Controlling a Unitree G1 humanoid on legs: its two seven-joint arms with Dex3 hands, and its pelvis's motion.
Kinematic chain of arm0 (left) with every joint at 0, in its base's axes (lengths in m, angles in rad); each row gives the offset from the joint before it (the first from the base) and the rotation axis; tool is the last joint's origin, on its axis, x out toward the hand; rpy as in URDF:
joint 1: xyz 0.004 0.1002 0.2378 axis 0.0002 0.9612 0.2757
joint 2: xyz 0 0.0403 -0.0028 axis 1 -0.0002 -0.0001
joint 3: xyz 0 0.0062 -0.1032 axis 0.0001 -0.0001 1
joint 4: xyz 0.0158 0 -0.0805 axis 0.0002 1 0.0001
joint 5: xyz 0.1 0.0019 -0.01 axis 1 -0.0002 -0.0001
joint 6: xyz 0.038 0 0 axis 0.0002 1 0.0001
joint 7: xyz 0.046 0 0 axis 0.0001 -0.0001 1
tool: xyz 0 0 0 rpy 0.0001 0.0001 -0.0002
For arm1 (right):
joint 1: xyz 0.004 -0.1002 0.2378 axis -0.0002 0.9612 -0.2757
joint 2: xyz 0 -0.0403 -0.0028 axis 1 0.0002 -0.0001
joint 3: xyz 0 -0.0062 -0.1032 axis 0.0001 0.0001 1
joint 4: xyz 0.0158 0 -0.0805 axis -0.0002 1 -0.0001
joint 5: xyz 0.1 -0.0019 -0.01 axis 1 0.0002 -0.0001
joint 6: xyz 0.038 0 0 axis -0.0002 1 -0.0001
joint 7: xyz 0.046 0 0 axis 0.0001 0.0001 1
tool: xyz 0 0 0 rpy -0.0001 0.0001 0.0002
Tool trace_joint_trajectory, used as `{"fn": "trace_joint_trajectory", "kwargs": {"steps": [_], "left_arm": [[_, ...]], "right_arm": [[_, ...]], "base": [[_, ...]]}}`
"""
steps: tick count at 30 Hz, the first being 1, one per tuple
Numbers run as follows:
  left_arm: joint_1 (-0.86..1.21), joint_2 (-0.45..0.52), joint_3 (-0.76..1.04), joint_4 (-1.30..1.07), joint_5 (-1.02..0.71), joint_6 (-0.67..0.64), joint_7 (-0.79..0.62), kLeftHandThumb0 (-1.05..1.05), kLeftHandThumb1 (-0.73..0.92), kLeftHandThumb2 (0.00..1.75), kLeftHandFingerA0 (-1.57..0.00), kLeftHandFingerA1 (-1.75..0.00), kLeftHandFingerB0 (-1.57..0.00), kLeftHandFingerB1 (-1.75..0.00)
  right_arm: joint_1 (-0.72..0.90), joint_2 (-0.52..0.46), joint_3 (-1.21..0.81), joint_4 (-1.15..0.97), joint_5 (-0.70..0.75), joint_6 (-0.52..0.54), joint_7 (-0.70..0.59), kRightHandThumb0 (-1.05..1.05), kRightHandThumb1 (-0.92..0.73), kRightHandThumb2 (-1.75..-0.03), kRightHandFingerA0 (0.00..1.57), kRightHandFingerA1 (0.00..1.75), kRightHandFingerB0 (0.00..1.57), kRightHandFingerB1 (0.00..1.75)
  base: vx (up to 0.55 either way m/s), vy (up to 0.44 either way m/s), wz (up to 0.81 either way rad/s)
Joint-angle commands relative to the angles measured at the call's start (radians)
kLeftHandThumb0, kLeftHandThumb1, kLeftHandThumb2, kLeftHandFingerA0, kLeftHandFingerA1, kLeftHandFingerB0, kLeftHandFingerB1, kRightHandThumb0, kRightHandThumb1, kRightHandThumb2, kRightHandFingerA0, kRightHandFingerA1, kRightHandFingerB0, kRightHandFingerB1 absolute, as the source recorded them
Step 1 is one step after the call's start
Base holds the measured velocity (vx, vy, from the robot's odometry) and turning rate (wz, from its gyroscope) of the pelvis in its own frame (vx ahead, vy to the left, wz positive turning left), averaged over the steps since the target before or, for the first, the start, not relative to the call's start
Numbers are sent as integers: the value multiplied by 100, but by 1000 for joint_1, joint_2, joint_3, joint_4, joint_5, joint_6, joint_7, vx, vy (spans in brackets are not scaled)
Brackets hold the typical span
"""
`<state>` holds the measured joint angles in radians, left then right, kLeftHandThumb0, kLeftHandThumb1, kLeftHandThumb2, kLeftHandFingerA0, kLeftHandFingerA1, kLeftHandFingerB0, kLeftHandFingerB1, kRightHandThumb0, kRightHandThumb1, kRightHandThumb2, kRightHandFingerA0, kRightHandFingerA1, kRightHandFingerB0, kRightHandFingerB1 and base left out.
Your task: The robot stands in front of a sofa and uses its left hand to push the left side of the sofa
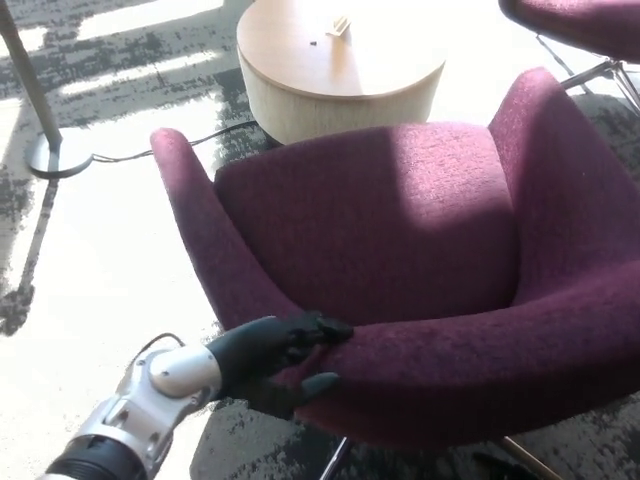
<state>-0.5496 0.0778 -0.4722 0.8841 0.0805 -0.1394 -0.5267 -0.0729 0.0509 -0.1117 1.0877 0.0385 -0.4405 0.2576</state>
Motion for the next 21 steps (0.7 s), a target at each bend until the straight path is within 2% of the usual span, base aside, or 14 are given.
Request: {"fn": "trace_joint_trajectory", "kwargs": {"steps": [1,2,3,4,5,6,8,9,10,11,12,13,14,21], "left_arm": [[29,-106,-148,-33,143,99,-27,-105,82,135,0,-41,-10,-26],[27,-114,-156,-42,141,121,-26,-105,82,139,-2,-36,-8,-24],[27,-123,-162,-49,140,136,-20,-105,83,142,-1,-38,-2,-28],[29,-131,-166,-57,139,146,-10,-105,83,142,-1,-38,-2,-28],[32,-134,-171,-58,143,114,3,-105,87,145,0,-45,-7,-34],[33,-142,-177,-65,153,112,25,-104,87,149,0,-56,-24,-46],[32,-157,-187,-79,167,130,55,-100,84,149,0,-56,-24,-46],[29,-169,-182,-82,158,162,47,-105,84,154,0,-49,-9,-40],[26,-183,-174,-85,144,199,36,-105,84,154,0,-49,-9,-40],[23,-193,-172,-78,130,184,1,-105,85,155,-4,-52,0,-43],[19,-204,-172,-76,124,187,-20,-105,92,142,0,-49,0,-40],[16,-213,-173,-77,124,202,-27,-105,92,142,0,-49,0,-40],[18,-226,-166,-76,111,191,-39,-105,92,171,0,-57,0,-48],[-10,-260,-153,-39,106,183,-55,-105,92,171,-1,-65,0,-55]], "right_arm": [[6,-6,-7,-11,21,12,16,-71,-85,-65,24,30,21,28],[7,-7,-7,-13,22,12,17,-71,-85,-65,24,30,21,28],[7,-8,-7,-13,22,13,17,-71,-85,-65,24,30,21,28],[6,-7,-7,-13,23,13,17,-71,-85,-65,24,30,21,28],[5,-7,-7,-14,23,13,16,-71,-85,-65,24,30,21,28],[5,-7,-6,-14,23,14,16,-71,-85,-65,24,30,21,28],[3,-6,-5,-15,22,14,15,-71,-85,-65,24,30,21,28],[3,-6,-5,-15,22,15,15,-71,-85,-65,24,30,21,28],[3,-6,-4,-16,22,15,15,-71,-85,-65,24,30,21,28],[3,-5,-4,-15,21,15,14,-71,-85,-65,24,30,21,28],[3,-6,-3,-16,21,16,14,-71,-85,-65,24,30,21,28],[4,-6,-3,-17,21,16,14,-71,-85,-65,24,30,21,28],[4,-7,-3,-18,21,16,14,-71,-85,-65,24,30,21,28],[2,-7,-3,-20,22,19,13,-71,-85,-65,24,30,21,28]], "base": [[0,0,0],[0,0,0],[0,0,0],[0,0,0],[0,0,0],[0,0,0],[0,0,0],[38,-13,-6],[0,0,0],[0,0,0],[0,0,0],[0,0,0],[0,0,0],[0,0,0]]}}
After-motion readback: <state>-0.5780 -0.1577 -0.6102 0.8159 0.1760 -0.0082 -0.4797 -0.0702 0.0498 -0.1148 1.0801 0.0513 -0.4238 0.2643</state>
